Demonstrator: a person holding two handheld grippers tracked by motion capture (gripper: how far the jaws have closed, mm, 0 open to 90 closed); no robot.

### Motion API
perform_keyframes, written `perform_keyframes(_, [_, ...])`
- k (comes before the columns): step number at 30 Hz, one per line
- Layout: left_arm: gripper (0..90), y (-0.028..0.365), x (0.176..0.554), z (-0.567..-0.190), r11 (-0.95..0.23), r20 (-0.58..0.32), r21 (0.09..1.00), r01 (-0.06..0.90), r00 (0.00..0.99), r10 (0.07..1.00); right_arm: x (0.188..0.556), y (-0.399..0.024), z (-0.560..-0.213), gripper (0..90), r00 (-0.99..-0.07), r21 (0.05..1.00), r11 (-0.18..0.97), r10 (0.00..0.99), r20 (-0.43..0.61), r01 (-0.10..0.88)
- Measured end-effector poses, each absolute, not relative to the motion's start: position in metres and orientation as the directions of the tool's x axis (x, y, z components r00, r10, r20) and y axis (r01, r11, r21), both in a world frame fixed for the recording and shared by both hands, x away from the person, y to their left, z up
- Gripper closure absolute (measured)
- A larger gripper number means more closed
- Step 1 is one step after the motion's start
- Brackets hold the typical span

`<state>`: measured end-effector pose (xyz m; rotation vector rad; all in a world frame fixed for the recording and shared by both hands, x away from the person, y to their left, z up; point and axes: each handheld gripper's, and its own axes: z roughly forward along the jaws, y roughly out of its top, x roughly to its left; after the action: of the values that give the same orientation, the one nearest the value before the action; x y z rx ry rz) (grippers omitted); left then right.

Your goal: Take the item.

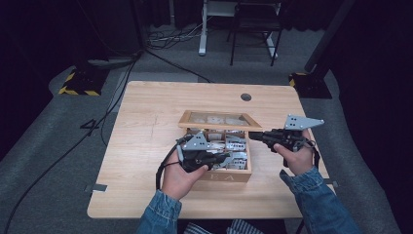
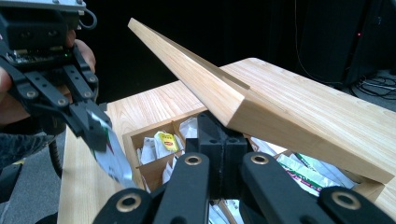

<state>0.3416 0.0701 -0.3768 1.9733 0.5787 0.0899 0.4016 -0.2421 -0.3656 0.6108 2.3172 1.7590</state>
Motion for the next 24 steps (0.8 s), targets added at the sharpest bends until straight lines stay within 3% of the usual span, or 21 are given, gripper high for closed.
perform_keyframes(17, [89.8, 0.120, 0.329, -0.372, -0.282, -0.207, 0.872, 0.401, 0.823, 0.528, 0.401, -0.241, -0.366, 90.0, -0.901, 0.950, 0.223, 0.419, 0.110, 0.219])
perform_keyframes(24, [89.6, 0.143, 0.322, -0.373, -0.290, -0.164, 0.874, 0.390, 0.798, 0.580, 0.401, -0.241, -0.366, 90.0, -0.901, 0.950, 0.222, 0.419, 0.110, 0.219])
